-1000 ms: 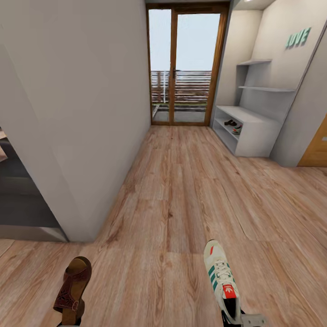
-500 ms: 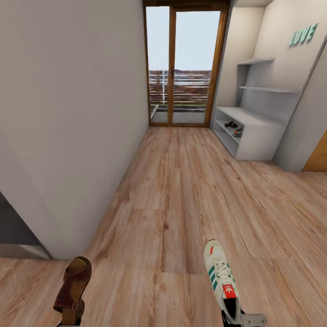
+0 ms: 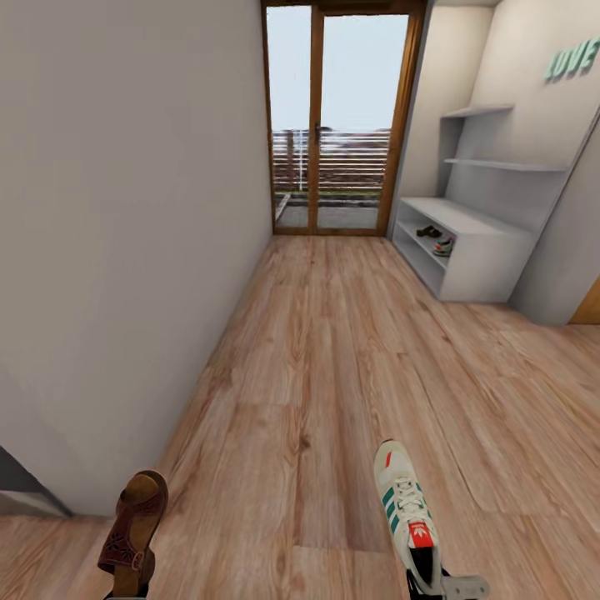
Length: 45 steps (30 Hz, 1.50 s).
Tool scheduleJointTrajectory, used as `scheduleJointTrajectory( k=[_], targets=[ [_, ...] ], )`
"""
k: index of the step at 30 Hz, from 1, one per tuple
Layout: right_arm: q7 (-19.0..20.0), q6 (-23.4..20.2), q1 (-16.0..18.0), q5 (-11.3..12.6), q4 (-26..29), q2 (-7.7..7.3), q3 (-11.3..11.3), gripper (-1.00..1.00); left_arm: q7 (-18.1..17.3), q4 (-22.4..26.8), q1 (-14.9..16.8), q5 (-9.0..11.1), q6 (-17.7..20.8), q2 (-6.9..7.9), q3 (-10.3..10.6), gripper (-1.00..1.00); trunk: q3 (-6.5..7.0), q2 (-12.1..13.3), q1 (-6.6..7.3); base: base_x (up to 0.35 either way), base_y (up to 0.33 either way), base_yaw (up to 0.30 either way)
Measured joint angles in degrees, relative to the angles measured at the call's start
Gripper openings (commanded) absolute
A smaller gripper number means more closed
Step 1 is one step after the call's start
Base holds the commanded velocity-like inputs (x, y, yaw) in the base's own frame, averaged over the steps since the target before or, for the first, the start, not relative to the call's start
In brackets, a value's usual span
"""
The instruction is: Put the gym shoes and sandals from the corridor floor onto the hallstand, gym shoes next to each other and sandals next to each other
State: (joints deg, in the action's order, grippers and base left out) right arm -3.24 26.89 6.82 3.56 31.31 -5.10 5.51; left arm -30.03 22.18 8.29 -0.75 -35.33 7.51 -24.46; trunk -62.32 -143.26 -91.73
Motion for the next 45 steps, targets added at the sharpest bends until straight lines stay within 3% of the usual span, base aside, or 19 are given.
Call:
scheduleJointTrajectory(
  k=[9, 45],
  targets=[
    [0.0, 0.0, 0.0, 0.0, 0.1, 0.0, 0.0, -1.0, 0.0, 0.0, 0.0, 0.0, 0.0, 0.0, 0.0, -1.0, 0.0, 0.0, 0.0, 0.34, 0.0, -0.186],
    [0.1, 0.0, 0.0, 0.0, 0.1, 0.0, 0.0, -1.0, 0.0, 0.0, 0.0, 0.1, -0.1, 0.0, 0.0, -1.0, 0.0, 0.0, 0.0, 0.339, -0.073, -0.045]
  ],
)
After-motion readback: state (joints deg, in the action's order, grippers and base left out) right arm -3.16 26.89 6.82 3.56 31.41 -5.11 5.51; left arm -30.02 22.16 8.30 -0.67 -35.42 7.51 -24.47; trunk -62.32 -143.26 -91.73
